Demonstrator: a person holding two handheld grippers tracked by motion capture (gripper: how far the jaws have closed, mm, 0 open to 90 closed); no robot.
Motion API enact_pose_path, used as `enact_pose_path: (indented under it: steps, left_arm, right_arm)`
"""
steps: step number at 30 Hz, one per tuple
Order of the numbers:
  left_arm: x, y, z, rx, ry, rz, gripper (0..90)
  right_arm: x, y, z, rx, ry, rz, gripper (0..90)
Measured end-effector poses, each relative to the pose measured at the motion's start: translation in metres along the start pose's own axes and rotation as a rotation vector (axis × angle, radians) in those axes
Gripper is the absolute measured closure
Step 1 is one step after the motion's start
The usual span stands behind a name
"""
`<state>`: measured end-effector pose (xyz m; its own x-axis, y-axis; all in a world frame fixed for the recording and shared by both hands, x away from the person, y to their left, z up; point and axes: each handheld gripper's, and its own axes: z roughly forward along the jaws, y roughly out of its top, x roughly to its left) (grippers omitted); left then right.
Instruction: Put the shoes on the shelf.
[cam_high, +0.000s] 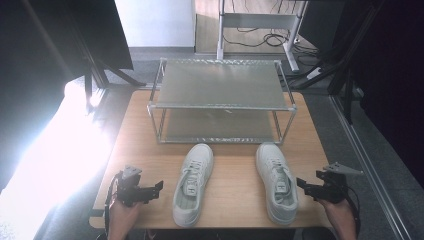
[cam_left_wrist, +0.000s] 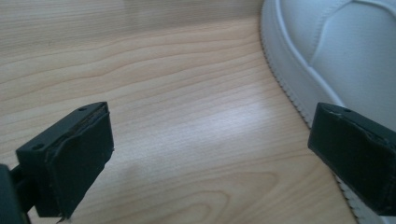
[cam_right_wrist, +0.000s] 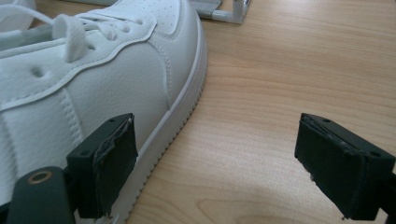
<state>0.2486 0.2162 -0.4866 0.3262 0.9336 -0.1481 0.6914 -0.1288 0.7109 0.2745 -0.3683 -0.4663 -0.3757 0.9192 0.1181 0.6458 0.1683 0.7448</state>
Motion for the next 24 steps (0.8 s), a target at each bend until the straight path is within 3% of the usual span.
enact_pose_path:
  steps: [9,16,21,24]
  left_arm:
    - [-0.016,0.006,-0.020,0.000,-0.020,0.027,1.8]
    - [-0.034,0.011,-0.029,-0.010,-0.054,0.046,1.8]
    - [-0.045,0.019,-0.030,-0.023,-0.076,0.057,3.0]
    - [-0.050,0.022,-0.027,-0.026,-0.085,0.062,4.0]
  right_arm:
    - [0.007,-0.004,-0.021,-0.015,0.033,0.040,7.9]
    - [0.019,-0.001,-0.040,-0.051,0.058,0.016,7.7]
    - [0.030,0.004,-0.037,-0.057,0.080,0.018,9.1]
    - [0.034,0.007,-0.033,-0.027,0.078,-0.030,9.9]
